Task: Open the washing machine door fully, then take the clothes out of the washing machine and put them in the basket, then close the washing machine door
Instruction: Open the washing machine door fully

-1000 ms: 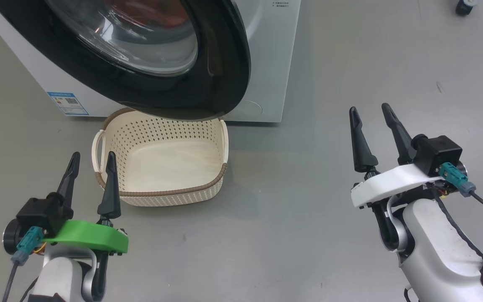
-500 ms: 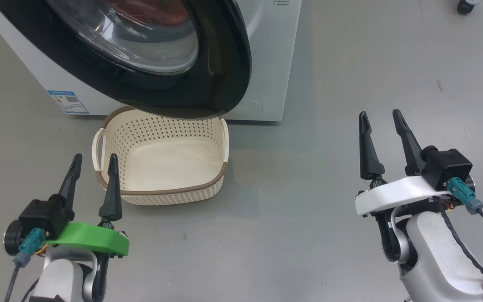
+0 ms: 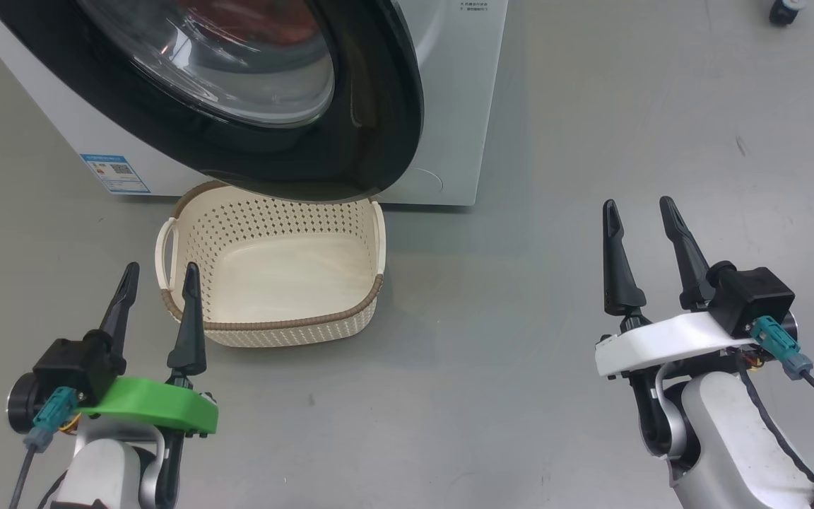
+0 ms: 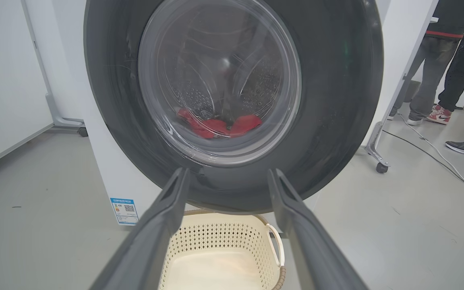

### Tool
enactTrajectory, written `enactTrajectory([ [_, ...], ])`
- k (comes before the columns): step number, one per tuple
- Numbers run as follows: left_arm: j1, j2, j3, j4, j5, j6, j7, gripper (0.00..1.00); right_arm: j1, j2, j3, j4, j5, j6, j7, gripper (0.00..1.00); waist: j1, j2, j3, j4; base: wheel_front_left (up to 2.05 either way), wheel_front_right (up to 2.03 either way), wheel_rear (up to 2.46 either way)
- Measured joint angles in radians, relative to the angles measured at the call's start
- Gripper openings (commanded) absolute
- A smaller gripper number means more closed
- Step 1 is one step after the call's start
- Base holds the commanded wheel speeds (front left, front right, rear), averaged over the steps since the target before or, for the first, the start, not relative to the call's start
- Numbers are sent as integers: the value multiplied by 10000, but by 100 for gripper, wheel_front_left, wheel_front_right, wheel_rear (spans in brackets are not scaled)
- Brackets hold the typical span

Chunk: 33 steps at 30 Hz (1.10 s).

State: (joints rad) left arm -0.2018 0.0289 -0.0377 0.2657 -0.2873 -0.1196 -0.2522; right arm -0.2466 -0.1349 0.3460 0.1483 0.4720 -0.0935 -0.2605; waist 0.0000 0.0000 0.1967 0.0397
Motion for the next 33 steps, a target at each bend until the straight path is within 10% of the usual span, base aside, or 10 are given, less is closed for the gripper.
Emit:
enactTrajectory([
  [33,10,-2,-73,-142,29,-4,0,100,319,380,-614,-433,-132,382,0,100,0,0,322,85,0,0,0],
])
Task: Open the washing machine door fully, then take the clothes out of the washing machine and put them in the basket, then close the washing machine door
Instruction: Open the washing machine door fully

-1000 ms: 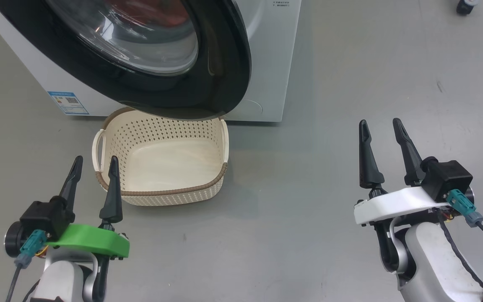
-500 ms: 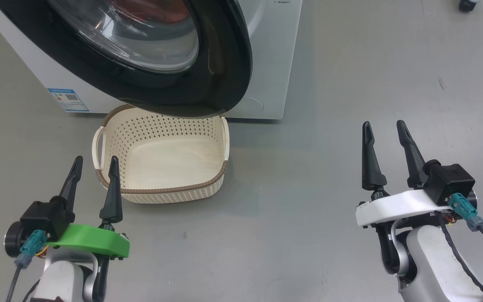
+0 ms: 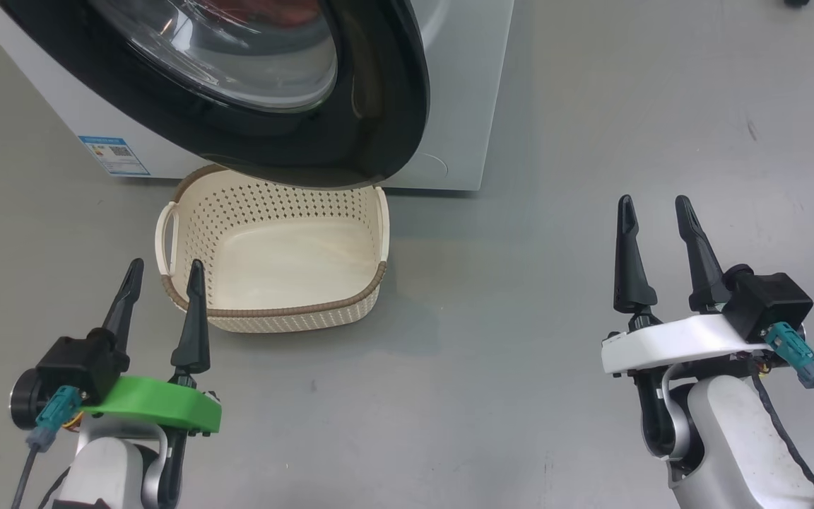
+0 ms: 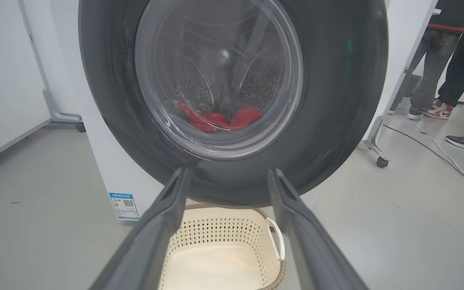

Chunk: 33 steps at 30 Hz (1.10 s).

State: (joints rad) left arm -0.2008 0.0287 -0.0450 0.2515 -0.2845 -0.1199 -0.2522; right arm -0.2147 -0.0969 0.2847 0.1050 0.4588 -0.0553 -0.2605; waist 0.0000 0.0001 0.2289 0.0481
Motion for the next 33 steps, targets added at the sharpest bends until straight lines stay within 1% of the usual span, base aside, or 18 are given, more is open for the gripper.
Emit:
enactTrajectory([
  [2,-5,0,-27,-19,0,0,0,100,-17,19,-15,-15,27,35,0,100,0,0,93,25,0,0,0],
  [5,-23,2,-71,-33,0,-2,0,100,-179,-10,15,-8,31,230,0,100,0,0,254,72,0,0,0],
  [7,-34,0,-130,-38,0,-2,0,100,-450,-8,6,13,84,280,0,100,0,0,369,110,0,0,0],
  [10,-57,0,-196,-58,0,-2,0,100,-1014,-169,31,46,111,483,155,100,0,0,556,179,0,0,0],
  [14,-247,0,-307,-84,0,-2,0,100,-1876,-330,29,71,274,742,602,100,0,0,830,288,0,0,0],
  [15,-247,0,-307,-84,0,-2,0,100,-1876,-330,29,71,274,742,602,100,0,0,830,288,0,0,0],
  [20,-531,0,-466,-146,-4,-4,0,100,-3156,-366,-111,314,692,1047,1302,100,0,0,1217,454,0,0,0],
  [22,-624,0,-546,-148,-19,-4,0,100,-3691,-336,-232,464,1066,1072,1580,100,0,0,1377,528,0,0,0],
  [24,-749,-2,-621,-148,-35,-4,0,100,-4201,-357,-334,631,1149,1104,1806,100,0,0,1528,610,0,0,0],
  [25,-807,-4,-648,-148,-48,-6,0,100,-4461,-366,-384,709,1216,1164,1931,70,0,0,1600,656,0,0,0],
  [26,-856,-6,-673,-146,-61,-6,0,100,-4712,-370,-407,786,1356,1216,2082,31,0,0,1668,702,0,0,0],
  [27,-897,-8,-692,-146,-61,-8,0,100,-4963,-360,-420,880,1557,1266,2243,0,0,0,1735,751,0,0,0],
  [31,-1050,-10,-780,-132,-146,-10,0,100,-5767,-313,-545,1283,2153,1337,2836,0,0,0,1965,940,0,0,0],
  [33,-1178,-12,-849,-123,-217,-10,0,100,-6239,-217,-786,1638,2807,1363,3287,0,0,-1,2112,1073,0,0,0],
])
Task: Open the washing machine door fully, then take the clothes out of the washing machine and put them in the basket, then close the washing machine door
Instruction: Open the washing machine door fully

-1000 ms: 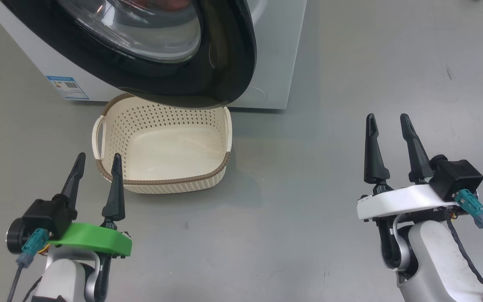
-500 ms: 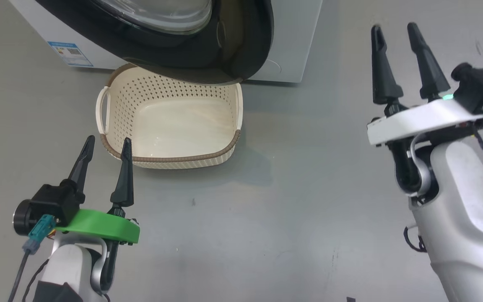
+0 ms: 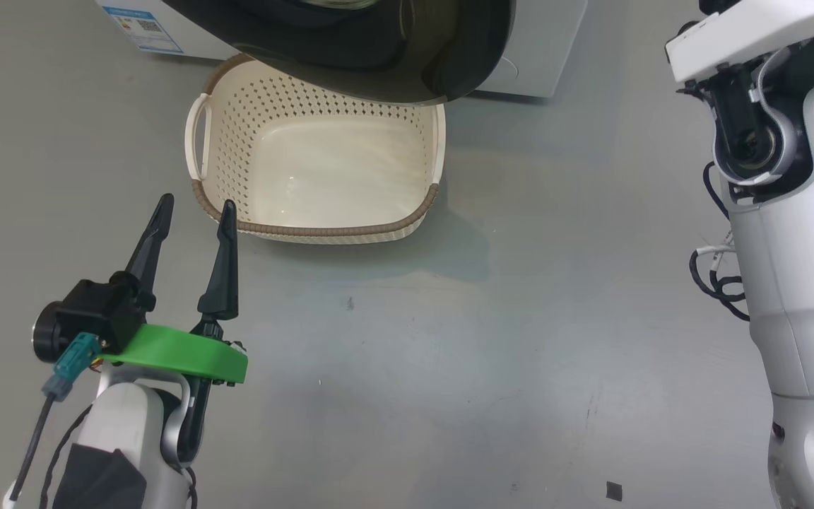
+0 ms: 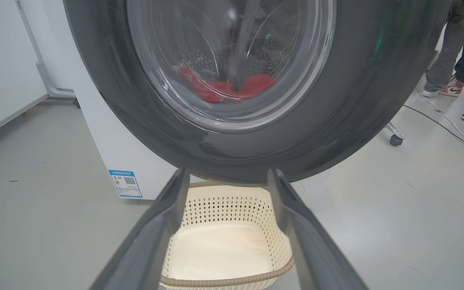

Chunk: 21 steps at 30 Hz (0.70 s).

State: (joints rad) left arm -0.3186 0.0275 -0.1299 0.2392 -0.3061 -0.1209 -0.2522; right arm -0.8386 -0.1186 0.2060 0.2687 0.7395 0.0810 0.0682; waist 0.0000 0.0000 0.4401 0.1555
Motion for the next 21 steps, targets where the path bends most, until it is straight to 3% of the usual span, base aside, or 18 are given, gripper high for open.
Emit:
enactTrajectory([
  [13,-304,-19,-355,125,-299,-2,0,100,-1132,368,-1081,1684,3302,-63,2255,0,0,0,356,528,0,0,0],
  [21,-304,-25,-351,213,-387,-2,0,100,-1640,479,-1471,2412,5045,-522,3528,0,0,0,363,676,0,0,0],
])
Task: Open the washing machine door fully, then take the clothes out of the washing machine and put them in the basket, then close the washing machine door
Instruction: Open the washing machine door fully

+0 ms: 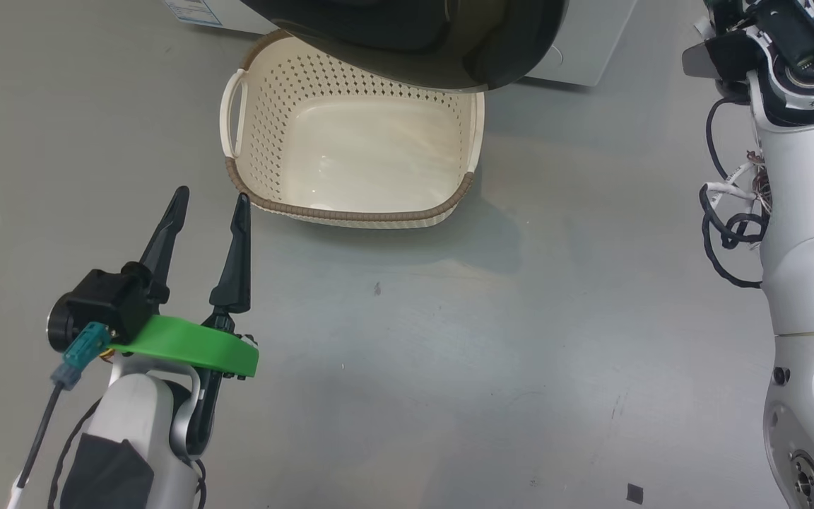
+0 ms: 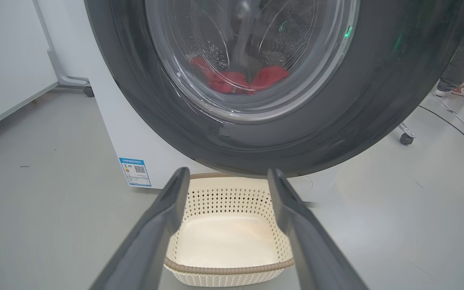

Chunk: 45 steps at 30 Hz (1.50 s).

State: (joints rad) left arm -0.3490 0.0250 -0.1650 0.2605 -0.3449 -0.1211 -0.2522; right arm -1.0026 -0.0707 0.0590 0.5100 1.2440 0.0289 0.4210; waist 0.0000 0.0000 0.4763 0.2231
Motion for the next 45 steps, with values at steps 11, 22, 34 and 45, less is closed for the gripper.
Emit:
enactTrajectory([
  [11,0,-2,-92,127,-75,0,0,100,-469,4,-48,639,1501,-744,1524,0,0,0,-40,160,0,0,0],
  [22,-59,-4,-180,100,-151,-2,0,100,-1214,-10,640,754,2251,-1214,2359,0,0,0,285,275,0,0,0],
  [34,-238,-8,-150,115,-148,-2,0,100,-1269,-81,1166,1151,2955,-1373,2871,0,0,0,395,309,0,0,0],
  [45,-310,-10,-123,161,-146,-2,0,100,-1182,-98,1603,1340,3753,-1448,3166,0,0,0,264,226,0,0,0],
])
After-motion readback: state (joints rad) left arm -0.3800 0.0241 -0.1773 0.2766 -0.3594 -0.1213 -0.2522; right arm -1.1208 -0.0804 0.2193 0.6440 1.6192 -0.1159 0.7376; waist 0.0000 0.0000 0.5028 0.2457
